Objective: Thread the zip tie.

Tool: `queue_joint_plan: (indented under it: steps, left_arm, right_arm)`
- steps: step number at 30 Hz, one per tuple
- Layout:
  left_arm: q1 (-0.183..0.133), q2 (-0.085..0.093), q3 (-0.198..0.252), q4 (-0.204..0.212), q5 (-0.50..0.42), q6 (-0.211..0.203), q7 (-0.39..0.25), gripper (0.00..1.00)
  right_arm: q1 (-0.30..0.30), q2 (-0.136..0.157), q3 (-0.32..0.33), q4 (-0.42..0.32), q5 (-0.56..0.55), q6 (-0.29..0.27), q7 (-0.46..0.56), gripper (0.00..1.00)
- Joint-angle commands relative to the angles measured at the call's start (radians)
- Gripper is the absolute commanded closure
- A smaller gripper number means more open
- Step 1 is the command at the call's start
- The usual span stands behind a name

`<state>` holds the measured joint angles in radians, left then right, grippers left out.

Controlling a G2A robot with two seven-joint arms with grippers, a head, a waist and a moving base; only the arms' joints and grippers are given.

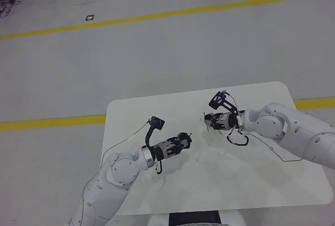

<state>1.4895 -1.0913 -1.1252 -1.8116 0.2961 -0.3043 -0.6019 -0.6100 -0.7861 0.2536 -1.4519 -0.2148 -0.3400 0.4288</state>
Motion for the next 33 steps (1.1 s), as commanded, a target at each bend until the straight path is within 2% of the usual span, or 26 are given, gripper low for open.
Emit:
queue_joint_plan:
  steps: [1, 8, 12, 17, 23, 28, 29, 30, 33]
  left_arm:
    - [0.0, 0.0, 0.0, 0.0, 0.0, 0.0, 0.0, 1.0]
    - [0.0, 0.0, 0.0, 0.0, 0.0, 0.0, 0.0, 1.0]
    - [0.007, -0.001, 0.009, 0.014, -0.021, 0.014, 0.024, 1.0]
    - [0.023, -0.003, 0.01, 0.043, -0.161, 0.013, 0.036, 1.0]
    - [0.025, -0.004, 0.014, 0.084, -0.301, 0.004, 0.027, 1.0]
    - [0.017, -0.006, 0.028, 0.118, -0.334, 0.016, 0.046, 1.0]
    - [0.015, -0.006, 0.024, 0.127, -0.325, 0.032, 0.071, 1.0]
    - [0.006, -0.005, 0.019, 0.122, -0.253, 0.057, 0.108, 1.0]
    - [0.006, -0.005, 0.019, 0.122, -0.253, 0.057, 0.108, 1.0]
  right_arm:
    - [0.0, 0.0, 0.0, 0.0, 0.0, 0.0, 0.0, 1.0]
    - [-0.016, 0.0, 0.015, -0.004, -0.028, 0.008, -0.022, 1.0]
    - [-0.053, 0.017, 0.063, -0.027, -0.06, 0.0, -0.117, 1.0]
    - [-0.125, 0.056, 0.118, -0.104, -0.128, 0.0, -0.286, 1.0]
    - [-0.191, 0.093, 0.157, -0.197, -0.168, 0.0, -0.414, 1.0]
    - [-0.222, 0.113, 0.176, -0.244, -0.187, 0.0, -0.457, 1.0]
    - [-0.225, 0.116, 0.178, -0.249, -0.186, 0.0, -0.452, 1.0]
    - [-0.227, 0.118, 0.18, -0.247, -0.182, 0.0, -0.444, 1.0]
    - [-0.227, 0.118, 0.18, -0.247, -0.182, 0.0, -0.444, 1.0]
